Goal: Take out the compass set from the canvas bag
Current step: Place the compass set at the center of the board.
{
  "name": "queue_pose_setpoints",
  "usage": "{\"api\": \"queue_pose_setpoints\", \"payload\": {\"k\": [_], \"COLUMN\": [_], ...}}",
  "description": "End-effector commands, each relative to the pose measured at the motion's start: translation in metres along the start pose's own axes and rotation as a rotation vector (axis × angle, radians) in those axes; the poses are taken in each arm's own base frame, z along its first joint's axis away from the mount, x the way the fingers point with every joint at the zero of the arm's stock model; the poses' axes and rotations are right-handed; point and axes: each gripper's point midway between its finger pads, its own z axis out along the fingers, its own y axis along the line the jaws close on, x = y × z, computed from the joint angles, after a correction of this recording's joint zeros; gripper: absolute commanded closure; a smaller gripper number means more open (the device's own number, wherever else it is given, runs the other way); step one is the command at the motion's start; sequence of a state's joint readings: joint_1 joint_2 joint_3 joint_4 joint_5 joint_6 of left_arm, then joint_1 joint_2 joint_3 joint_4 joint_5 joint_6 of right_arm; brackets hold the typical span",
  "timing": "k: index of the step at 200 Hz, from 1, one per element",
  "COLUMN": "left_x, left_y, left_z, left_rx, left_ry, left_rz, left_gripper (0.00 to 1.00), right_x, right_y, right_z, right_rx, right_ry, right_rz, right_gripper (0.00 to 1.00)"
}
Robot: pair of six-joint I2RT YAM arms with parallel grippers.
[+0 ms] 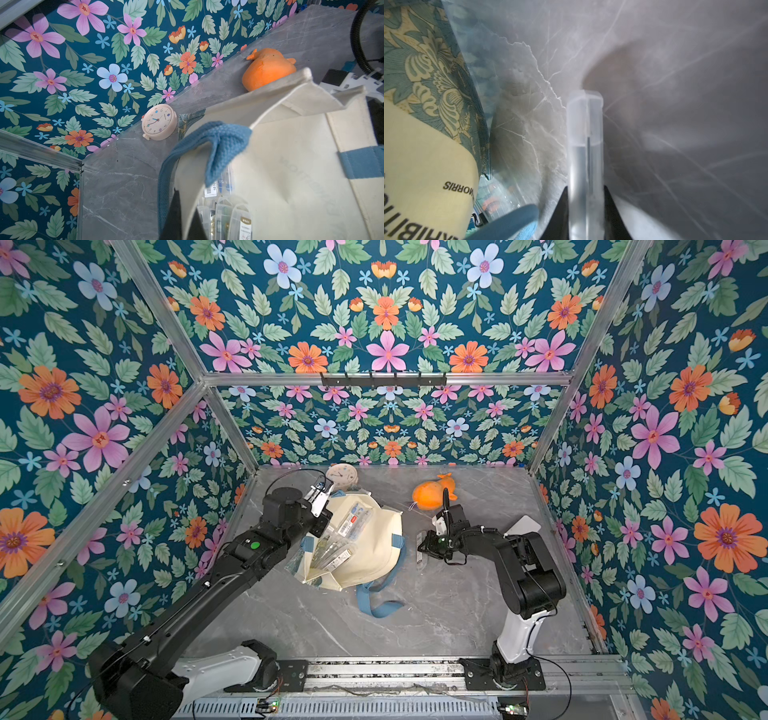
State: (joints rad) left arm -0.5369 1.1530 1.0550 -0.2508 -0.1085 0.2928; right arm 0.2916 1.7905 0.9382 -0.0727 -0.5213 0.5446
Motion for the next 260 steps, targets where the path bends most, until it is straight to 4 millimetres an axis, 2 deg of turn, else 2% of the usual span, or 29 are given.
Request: {"api": "queue_pose_setpoints", "payload": {"k": [1, 53, 100, 153, 201, 228, 234, 242, 260], "left_x": [-0.019, -0.018, -0.015, -0.014, -0.014, -0.014, -0.015, -0.015, -0.015], "left_y": [0.006, 0.004, 0.001, -0.002, -0.004, -0.005, -0.006, -0.006, -0.008], "left_z": [-0.004, -0.003, -0.003, -0.001, 0.001, 0.002, 0.002, 0.002, 0.004], "left_rx": [-0.019, -0.010, -0.001, 0.014, 0.023, 0.034, 0.037, 0.040, 0.050], "left_ry": [-0.076, -0.078, -0.080, -0.081, -0.081, -0.075, -0.075, -0.073, -0.064], "left_rz": [-0.004, -0.001, -0.004, -0.007, -0.006, -0.003, -0.002, 0.000, 0.002], "left_gripper": [1.00, 1.00, 1.00, 1.00, 1.00, 1.00, 1.00, 1.00, 1.00], "right_x": [0.003, 0.008, 0.008, 0.010, 0.009, 0.003, -0.001, -0.002, -0.003], "right_y": [-0.004, -0.015, -0.024, -0.025, -0.023, -0.008, 0.005, 0.014, 0.049], "right_z": [0.002, -0.002, -0.010, -0.009, -0.019, -0.042, -0.056, -0.065, -0.088], "right_rx": [0.010, 0.077, 0.135, 0.143, 0.170, 0.171, 0.154, 0.138, 0.089], "right_ry": [0.008, 0.025, 0.028, 0.042, 0.032, 0.004, -0.026, -0.038, -0.075], "right_rz": [-0.001, -0.007, -0.018, -0.011, -0.024, -0.081, -0.116, -0.149, -0.291], "right_gripper": [0.77, 0.57, 0.42, 0.37, 0.35, 0.32, 0.31, 0.31, 0.30]}}
